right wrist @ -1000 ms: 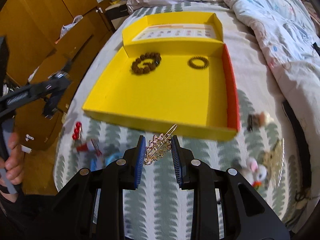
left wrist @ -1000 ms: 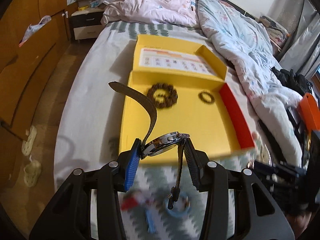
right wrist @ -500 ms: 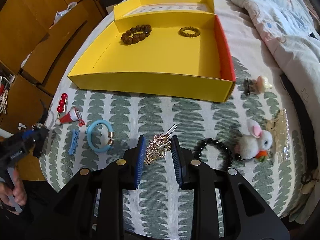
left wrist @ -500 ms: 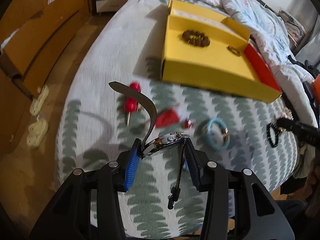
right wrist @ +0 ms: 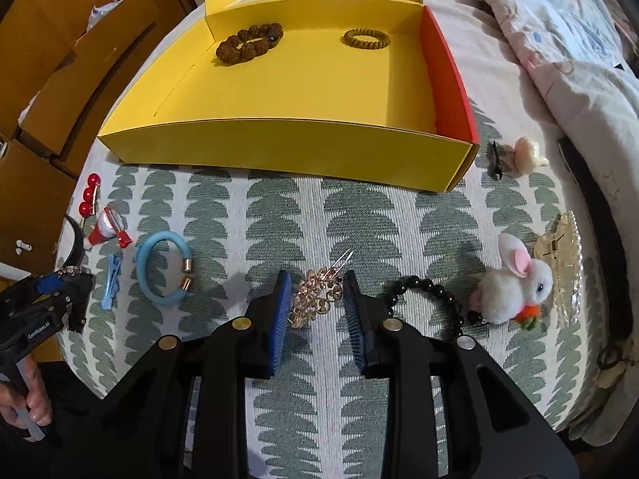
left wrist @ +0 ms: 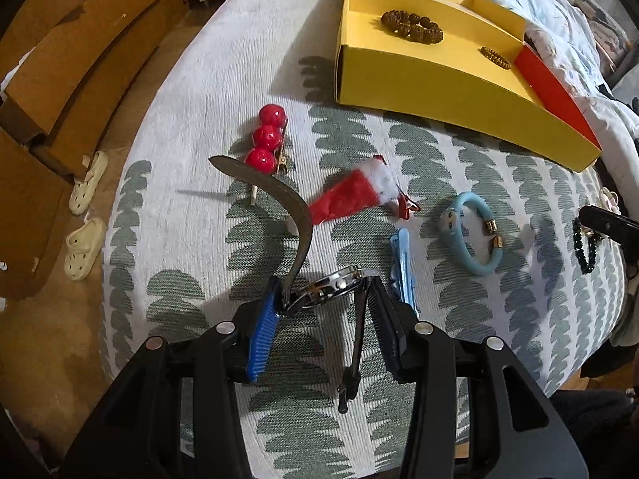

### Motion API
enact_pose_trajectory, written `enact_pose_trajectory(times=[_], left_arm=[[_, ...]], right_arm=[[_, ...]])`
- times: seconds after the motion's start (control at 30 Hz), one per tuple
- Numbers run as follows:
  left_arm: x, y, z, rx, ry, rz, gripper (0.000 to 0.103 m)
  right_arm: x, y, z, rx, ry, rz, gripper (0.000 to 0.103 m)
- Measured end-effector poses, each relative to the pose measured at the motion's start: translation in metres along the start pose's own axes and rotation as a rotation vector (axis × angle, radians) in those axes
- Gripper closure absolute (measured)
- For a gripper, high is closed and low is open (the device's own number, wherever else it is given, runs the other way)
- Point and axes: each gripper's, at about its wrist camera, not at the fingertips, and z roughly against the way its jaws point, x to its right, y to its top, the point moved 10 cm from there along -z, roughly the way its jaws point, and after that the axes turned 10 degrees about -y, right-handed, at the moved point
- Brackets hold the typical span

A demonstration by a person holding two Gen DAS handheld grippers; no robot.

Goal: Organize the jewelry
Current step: 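Place the watch on the bed with the left tool while the right places the gold hairpin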

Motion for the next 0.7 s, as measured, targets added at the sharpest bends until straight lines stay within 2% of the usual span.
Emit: enact_pose_trajectory(times=[0.1, 0.17, 0.2, 0.37, 0.43, 0.53, 0.6, 0.7], left_arm=[[-0.001, 0.002, 0.006, 0.017, 0.001, 0.008, 0.056], [0.0, 0.006, 0.012, 0.04, -0.007, 0.011, 0.048], [0.0, 0.008, 0.017, 0.054, -0.015, 0.013, 0.048], [0.014, 0.024, 0.043, 0.136, -0.055, -0.004, 0.043], [0.024, 0.032, 0.052, 0.167, -0.078, -0.021, 0.042], [0.046, 0.049, 0.062, 0.198, -0.118, -0.068, 0.038], [0.061, 0.063, 0.067, 0.212, -0.135, -0.086, 0.038], [0.081, 0.085, 0.074, 0.237, -0.143, -0.107, 0.03]], right_arm=[[0.001, 0.001, 0.0, 0.001, -0.004, -0.003, 0.073], [0.003, 0.003, 0.001, 0.006, -0.005, -0.008, 0.073], [0.003, 0.004, 0.002, 0.011, -0.004, -0.011, 0.073], [0.003, 0.018, 0.022, 0.073, 0.024, -0.027, 0.069], [0.003, 0.024, 0.029, 0.091, 0.041, -0.037, 0.055], [0.001, 0.038, 0.044, 0.138, 0.076, -0.057, 0.04], [0.001, 0.049, 0.053, 0.166, 0.096, -0.065, 0.036], [0.003, 0.068, 0.065, 0.214, 0.12, -0.074, 0.031]])
